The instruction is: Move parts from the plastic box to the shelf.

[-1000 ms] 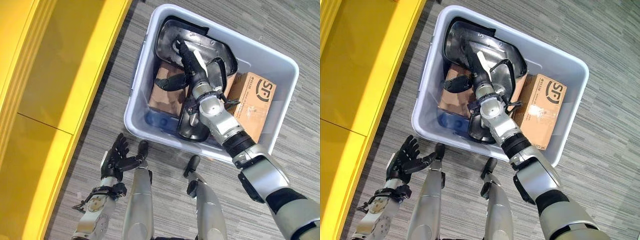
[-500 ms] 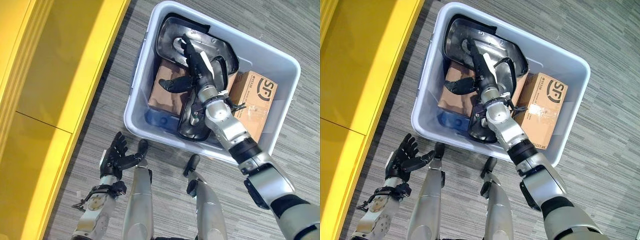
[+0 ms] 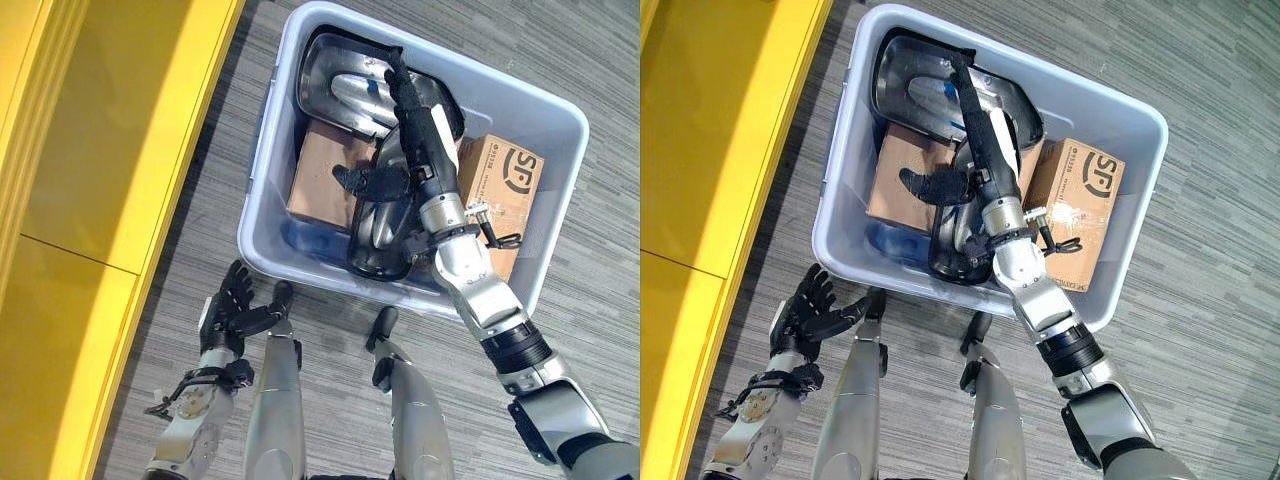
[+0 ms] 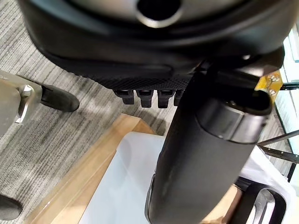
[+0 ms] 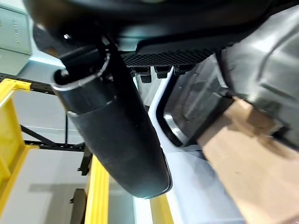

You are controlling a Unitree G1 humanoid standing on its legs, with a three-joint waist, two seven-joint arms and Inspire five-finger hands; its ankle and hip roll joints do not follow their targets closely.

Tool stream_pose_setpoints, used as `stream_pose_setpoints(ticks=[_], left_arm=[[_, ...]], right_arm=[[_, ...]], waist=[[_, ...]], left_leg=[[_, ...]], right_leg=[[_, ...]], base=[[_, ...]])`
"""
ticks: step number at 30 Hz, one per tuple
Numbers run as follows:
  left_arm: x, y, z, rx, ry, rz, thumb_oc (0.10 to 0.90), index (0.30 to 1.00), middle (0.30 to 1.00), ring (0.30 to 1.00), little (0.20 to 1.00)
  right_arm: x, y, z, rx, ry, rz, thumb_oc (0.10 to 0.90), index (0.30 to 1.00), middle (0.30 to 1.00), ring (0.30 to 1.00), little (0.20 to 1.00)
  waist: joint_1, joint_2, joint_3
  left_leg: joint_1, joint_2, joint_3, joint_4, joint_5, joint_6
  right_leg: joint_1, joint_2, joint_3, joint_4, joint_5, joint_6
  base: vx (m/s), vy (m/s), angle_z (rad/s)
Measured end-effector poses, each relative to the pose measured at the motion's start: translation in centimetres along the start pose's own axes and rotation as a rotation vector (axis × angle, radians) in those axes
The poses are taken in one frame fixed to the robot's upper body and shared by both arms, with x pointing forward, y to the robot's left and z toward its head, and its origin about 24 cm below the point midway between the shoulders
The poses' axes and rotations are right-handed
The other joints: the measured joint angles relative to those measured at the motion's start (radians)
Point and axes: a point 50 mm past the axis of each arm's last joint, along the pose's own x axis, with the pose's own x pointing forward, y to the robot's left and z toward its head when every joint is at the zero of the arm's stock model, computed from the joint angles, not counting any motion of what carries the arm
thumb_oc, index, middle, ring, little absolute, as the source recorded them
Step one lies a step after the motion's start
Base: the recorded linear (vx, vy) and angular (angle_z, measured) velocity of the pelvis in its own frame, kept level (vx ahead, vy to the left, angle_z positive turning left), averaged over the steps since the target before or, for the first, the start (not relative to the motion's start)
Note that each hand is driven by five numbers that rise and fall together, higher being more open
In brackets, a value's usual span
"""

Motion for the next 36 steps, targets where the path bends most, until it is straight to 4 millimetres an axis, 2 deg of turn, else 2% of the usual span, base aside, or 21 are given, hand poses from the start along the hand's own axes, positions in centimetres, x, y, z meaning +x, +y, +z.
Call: stream_pose_setpoints(ticks=[4, 11, 18, 22, 31, 36], left_arm=[[0.0, 0.0, 0.0, 0.0, 0.0, 0.011, 0.9, 1.0, 1.0, 1.0, 1.0], [0.0, 0.0, 0.0, 0.0, 0.001, 0.011, 0.9, 1.0, 1.0, 1.0, 1.0], [-0.1, -0.1, -0.1, 0.0, 0.005, 0.01, 0.9, 1.0, 1.0, 1.0, 1.0], [-0.1, 0.0, -0.1, 0.0, 0.005, 0.012, 0.9, 1.0, 1.0, 1.0, 1.0], [-0.1, 0.0, -0.2, 0.001, 0.007, 0.015, 0.9, 1.0, 1.0, 1.0, 1.0], [-0.1, 0.0, -0.1, 0.0, 0.004, 0.014, 0.9, 1.0, 1.0, 1.0, 1.0]], right_arm=[[-0.5, 0.7, -0.8, 0.033, 0.034, 0.0, 0.9, 1.0, 1.0, 1.0, 1.0], [-0.7, 0.5, -1.1, 0.041, 0.048, -0.03, 0.9, 1.0, 1.0, 1.0, 1.0], [-0.9, -0.2, -3.5, 0.056, 0.154, -0.115, 0.9, 1.0, 1.0, 1.0, 1.0], [-0.9, -0.4, -3.7, 0.072, 0.167, -0.136, 0.9, 1.0, 1.0, 1.0, 1.0], [-0.1, -1.4, -3.9, 0.07, 0.177, -0.211, 0.9, 1.0, 1.0, 1.0, 1.0], [1.7, -2.1, -5.0, 0.056, 0.251, -0.244, 0.9, 1.0, 1.0, 1.0, 1.0]], waist=[[-0.003, 0.0, 0.0], [-0.002, -0.001, 0.0], [-0.001, -0.001, 0.0], [0.0, -0.001, 0.0], [0.003, -0.001, 0.0], [0.01, -0.001, 0.0]], left_leg=[[0.0, 0.0, 0.001, 0.002, -0.001, 0.001], [0.0, 0.0, 0.0, 0.008, -0.002, 0.002], [-0.003, -0.001, -0.003, 0.01, -0.002, 0.002], [-0.006, -0.001, -0.005, 0.01, -0.002, 0.002], [-0.017, -0.002, -0.01, 0.011, -0.003, 0.001], [-0.017, -0.002, -0.011, 0.011, -0.003, 0.001]], right_leg=[[0.0, 0.0, 0.001, 0.0, 0.0, 0.0], [0.001, -0.001, 0.001, 0.005, 0.0, 0.0], [0.001, -0.001, -0.001, 0.006, 0.0, 0.0], [0.0, -0.001, -0.003, 0.005, 0.0, 0.0], [-0.006, -0.001, -0.008, 0.003, -0.001, 0.001], [-0.006, 0.0, -0.009, 0.003, -0.001, 0.001]], base=[[0.0, 0.0, 0.0], [0.0, 0.0, 0.0], [0.0, 0.0, 0.0], [0.0, 0.0, 0.0], [0.0, 0.0, 0.0], [0.0, 0.0, 0.0]])
